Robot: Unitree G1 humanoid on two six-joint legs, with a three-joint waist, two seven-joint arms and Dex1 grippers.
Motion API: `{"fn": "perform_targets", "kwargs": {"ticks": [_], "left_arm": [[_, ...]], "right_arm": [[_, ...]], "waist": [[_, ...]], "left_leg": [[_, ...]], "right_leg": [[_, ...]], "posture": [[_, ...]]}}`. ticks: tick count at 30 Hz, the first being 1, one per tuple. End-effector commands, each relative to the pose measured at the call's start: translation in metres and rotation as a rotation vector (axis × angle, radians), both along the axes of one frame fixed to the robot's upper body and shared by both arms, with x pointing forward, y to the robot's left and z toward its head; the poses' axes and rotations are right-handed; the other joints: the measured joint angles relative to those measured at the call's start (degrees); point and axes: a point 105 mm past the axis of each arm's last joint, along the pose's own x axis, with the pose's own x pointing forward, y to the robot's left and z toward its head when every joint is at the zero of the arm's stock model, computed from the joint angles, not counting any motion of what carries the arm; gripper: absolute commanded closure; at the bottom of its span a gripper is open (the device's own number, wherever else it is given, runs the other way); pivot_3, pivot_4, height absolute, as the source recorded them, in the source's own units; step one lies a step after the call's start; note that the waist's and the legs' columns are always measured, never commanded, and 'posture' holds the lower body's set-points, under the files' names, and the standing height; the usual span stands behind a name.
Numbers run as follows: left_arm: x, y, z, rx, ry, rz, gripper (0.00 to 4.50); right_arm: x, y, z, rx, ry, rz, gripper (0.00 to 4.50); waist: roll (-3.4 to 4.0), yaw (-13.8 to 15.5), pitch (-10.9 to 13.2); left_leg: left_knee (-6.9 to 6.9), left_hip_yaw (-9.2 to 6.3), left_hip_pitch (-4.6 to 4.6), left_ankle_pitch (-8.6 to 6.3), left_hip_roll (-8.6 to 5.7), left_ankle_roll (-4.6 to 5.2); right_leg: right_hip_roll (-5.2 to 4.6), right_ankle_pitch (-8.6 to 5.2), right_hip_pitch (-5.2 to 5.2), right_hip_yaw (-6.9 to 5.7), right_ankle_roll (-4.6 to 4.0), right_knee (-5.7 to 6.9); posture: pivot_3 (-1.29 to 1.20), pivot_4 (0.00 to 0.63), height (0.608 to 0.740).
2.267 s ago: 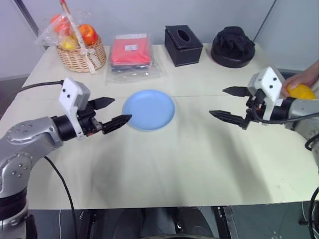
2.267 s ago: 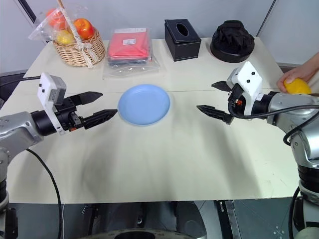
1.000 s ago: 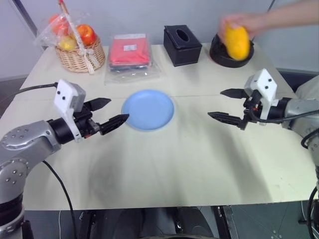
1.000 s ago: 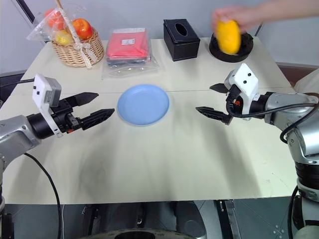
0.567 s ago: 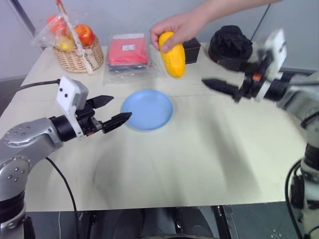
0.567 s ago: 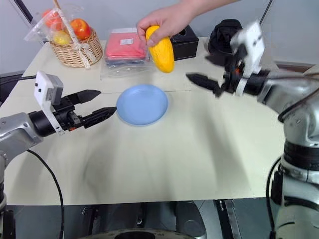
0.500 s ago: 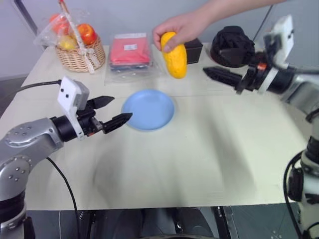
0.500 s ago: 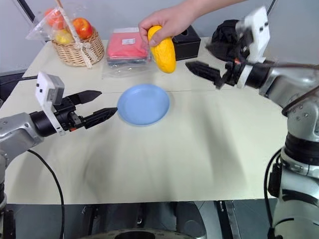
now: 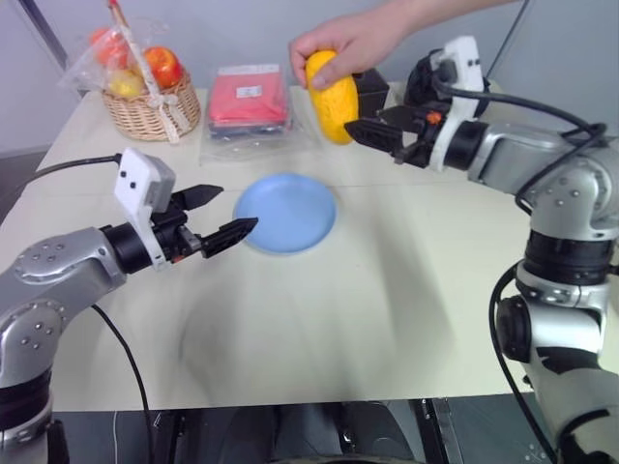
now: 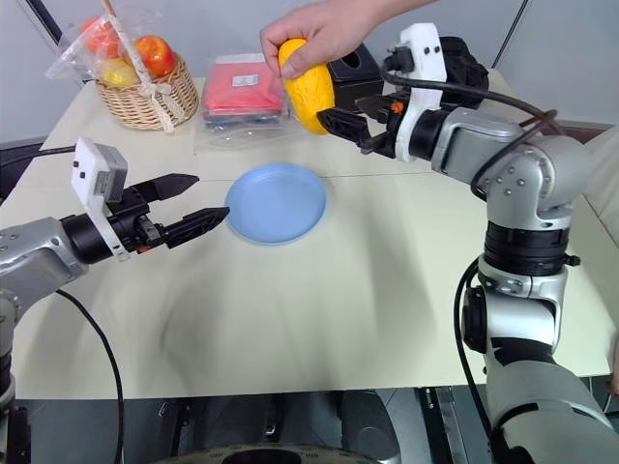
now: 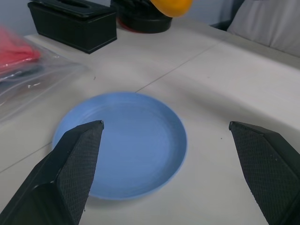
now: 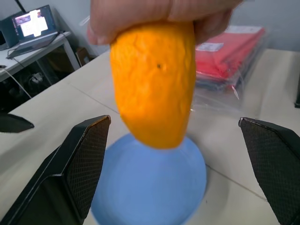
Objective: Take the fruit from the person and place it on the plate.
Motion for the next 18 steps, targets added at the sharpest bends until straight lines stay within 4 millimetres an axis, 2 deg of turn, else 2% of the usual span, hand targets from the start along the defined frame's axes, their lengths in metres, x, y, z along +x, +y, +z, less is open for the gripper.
{"fn": "perform_targets", "kwargs": {"ticks": [1, 11, 18], "left_arm": [[-0.004, -0.001, 0.009, 0.004, -0.054, 0.001, 0.02], [-0.005, 0.000, 0.010, 0.007, -0.063, 0.019, 0.02], [-0.006, 0.000, 0.010, 0.006, -0.067, 0.027, 0.02]], "right_arm": [[-0.003, 0.016, 0.019, 0.013, -0.079, 0.057, 0.00], [0.006, 0.041, 0.023, 0.025, -0.091, 0.127, 0.00], [0.017, 0.050, 0.022, 0.034, -0.106, 0.127, 0.00]], "waist": [[0.00, -0.03, 0.00], [0.00, -0.22, 0.00], [0.00, -1.23, 0.00]], "left_leg": [[0.00, -0.01, 0.00, 0.00, 0.00, 0.00], [-0.01, -0.01, 0.00, 0.00, 0.00, 0.00], [-0.03, -0.02, 0.00, 0.00, 0.00, 0.00]], "right_leg": [[0.01, 0.00, 0.00, 0.00, 0.00, 0.00], [0.00, 0.00, -0.02, 0.00, 0.00, 0.00], [0.00, 0.00, -0.02, 0.00, 0.00, 0.00]], "posture": [[0.00, 0.150, 0.740], [0.00, 0.150, 0.740], [0.00, 0.150, 0.740]]}}
